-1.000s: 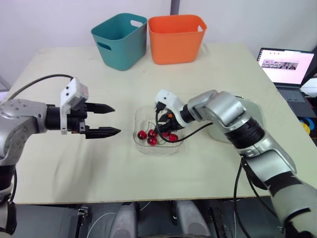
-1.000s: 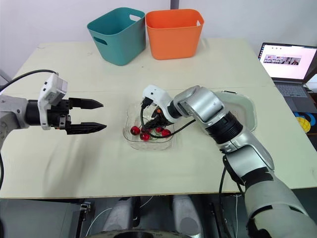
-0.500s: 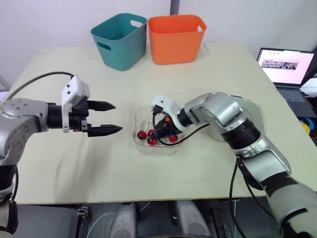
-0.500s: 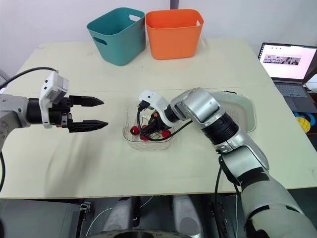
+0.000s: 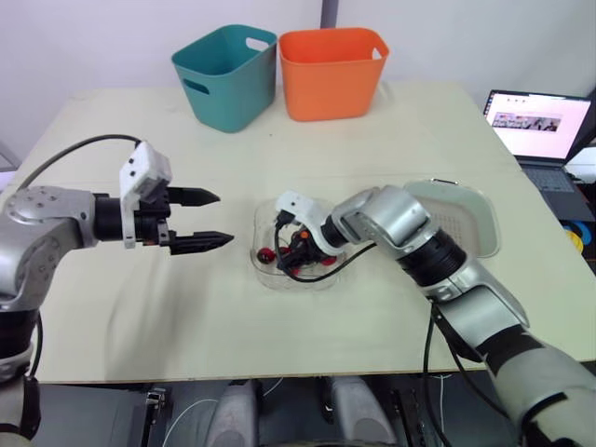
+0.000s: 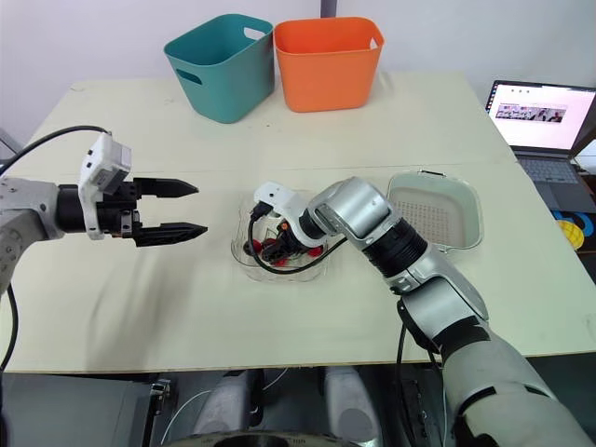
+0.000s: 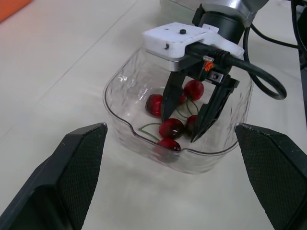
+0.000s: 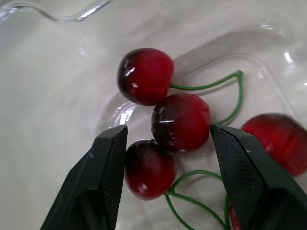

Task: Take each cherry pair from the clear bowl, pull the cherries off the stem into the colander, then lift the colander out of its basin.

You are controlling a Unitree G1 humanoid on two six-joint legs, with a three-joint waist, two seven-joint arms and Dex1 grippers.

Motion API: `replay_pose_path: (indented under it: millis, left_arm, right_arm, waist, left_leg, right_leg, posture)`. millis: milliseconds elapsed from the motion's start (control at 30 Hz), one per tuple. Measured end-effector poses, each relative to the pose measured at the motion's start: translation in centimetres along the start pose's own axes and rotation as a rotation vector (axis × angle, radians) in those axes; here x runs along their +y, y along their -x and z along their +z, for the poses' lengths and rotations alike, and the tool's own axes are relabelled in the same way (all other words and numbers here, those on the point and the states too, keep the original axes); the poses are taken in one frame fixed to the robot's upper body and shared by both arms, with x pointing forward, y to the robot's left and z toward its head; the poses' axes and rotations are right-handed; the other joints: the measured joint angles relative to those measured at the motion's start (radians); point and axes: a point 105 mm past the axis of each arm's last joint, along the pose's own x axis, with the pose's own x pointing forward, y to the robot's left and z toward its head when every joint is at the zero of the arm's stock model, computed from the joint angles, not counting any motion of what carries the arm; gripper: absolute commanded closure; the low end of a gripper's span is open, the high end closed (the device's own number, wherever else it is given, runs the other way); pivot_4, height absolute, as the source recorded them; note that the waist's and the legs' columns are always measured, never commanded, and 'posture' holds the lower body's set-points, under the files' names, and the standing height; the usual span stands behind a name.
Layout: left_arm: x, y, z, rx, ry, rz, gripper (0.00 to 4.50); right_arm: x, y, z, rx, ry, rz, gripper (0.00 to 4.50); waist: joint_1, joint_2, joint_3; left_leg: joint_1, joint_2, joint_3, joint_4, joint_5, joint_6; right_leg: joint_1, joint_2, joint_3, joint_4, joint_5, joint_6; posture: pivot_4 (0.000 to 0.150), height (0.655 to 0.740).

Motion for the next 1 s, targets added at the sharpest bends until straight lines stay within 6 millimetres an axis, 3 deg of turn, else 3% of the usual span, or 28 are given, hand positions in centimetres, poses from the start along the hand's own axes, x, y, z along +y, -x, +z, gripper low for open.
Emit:
replay_pose_path:
  millis: [300, 500, 600, 733, 1000]
  left_arm:
    - [-1.0, 1.4, -2.4, 0.142, 0.064, -0.06, 0.0]
    - [-1.1, 1.5, -2.4, 0.153, 0.04, -0.071, 0.0]
    - [-1.0, 1.6, -2.5, 0.156, 0.03, -0.069, 0.0]
    - [-0.9, 1.7, -2.6, 0.152, 0.031, -0.069, 0.0]
    - [-0.5, 1.7, -2.8, 0.148, 0.021, -0.054, 0.0]
  right_arm:
    - [-0.1, -0.1, -0.1, -0.001, 0.002, -0.009, 1.61]
    - [0.3, -0.5, 0.2, -0.007, 0.009, -0.001, 1.61]
    - [0.2, -0.5, 0.1, -0.007, 0.008, -0.007, 2.15]
    - [0.1, -0.5, 0.1, -0.01, 0.013, -0.019, 3.32]
    - [-0.2, 0.0, 0.3, -0.028, 0.008, -0.027, 3.39]
  waist:
    - [-0.001, 0.0, 0.0]
    - [0.0, 0.0, 0.0]
    - [-0.001, 0.0, 0.0]
    - [-0.001, 0.0, 0.0]
    - [0.0, 0.0, 0.0]
  left_leg:
    - [0.0, 0.0, 0.0, 0.0, 0.0, 0.0]
    - [0.0, 0.0, 0.0, 0.0, 0.0, 0.0]
    - [0.0, 0.0, 0.0, 0.0, 0.0, 0.0]
    - [0.0, 0.0, 0.0, 0.0, 0.0, 0.0]
    - [0.0, 0.0, 0.0, 0.0, 0.0, 0.0]
  right_leg:
    - [0.0, 0.0, 0.0, 0.0, -0.002, -0.002]
    - [0.0, 0.0, 0.0, 0.0, -0.002, -0.002]
    - [0.0, 0.0, 0.0, 0.0, -0.002, -0.002]
    - [0.0, 0.0, 0.0, 0.0, -0.002, -0.002]
    - [0.0, 0.0, 0.0, 0.0, -0.002, -0.002]
  posture:
    - [0.15, 0.74]
    - [0.15, 0.74]
    - [0.15, 0.74]
    - [0.15, 0.74]
    - [0.15, 0.74]
